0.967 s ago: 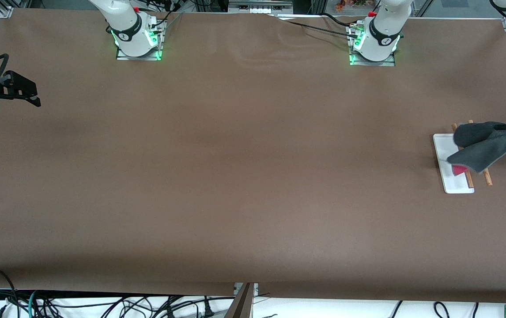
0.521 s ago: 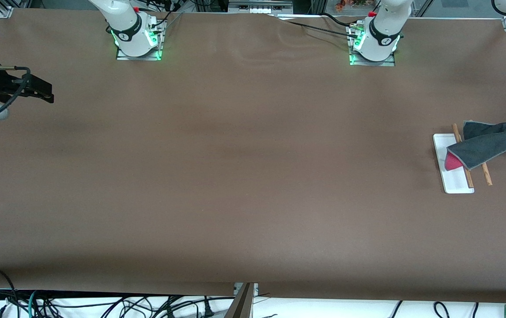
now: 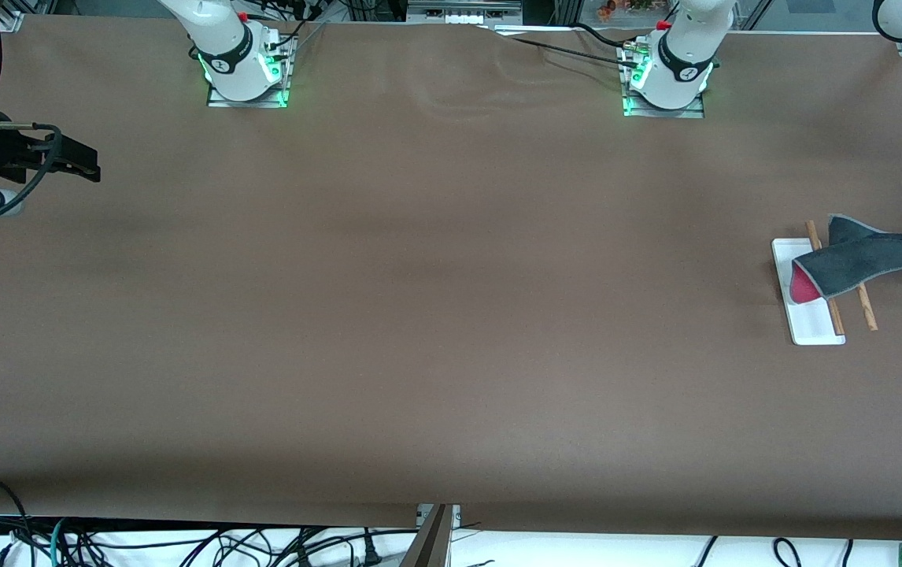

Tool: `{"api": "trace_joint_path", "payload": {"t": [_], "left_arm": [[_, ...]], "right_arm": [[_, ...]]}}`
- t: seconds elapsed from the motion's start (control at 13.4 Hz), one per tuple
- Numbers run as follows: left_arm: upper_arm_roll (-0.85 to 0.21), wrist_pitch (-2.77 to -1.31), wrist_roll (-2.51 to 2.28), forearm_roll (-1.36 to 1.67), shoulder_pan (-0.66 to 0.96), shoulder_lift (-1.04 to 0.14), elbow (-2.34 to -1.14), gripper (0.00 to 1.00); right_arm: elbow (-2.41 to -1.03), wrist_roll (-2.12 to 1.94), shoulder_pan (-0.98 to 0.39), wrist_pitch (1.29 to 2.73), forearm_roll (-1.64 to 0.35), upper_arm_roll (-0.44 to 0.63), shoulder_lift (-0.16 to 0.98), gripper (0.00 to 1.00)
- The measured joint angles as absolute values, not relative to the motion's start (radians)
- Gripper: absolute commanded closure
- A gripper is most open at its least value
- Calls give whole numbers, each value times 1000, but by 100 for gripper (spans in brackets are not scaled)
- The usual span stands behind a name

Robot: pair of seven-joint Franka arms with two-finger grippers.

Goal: Pass towel and hang on rack
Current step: 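Lower the towel onto the rack dowels and open the left gripper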

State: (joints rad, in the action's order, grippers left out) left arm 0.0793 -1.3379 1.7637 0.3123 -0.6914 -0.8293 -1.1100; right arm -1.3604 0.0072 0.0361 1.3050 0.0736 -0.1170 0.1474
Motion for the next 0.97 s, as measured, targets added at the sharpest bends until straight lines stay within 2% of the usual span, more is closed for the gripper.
{"api": "trace_joint_path", "payload": {"t": [0.22, 0.74, 0.97], "left_arm": [[79, -1369, 1773, 311, -684, -836, -1100, 0], [80, -1391, 1653, 298, -674, -826, -964, 0], [77, -1393, 1508, 217, -588, -778, -923, 0]], "right_arm": [[-1361, 7, 36, 1305, 74, -117, 147, 0], [-1361, 17, 34, 1305, 71, -119, 148, 0], [-1361, 23, 32, 1305, 71, -123, 148, 0]]}}
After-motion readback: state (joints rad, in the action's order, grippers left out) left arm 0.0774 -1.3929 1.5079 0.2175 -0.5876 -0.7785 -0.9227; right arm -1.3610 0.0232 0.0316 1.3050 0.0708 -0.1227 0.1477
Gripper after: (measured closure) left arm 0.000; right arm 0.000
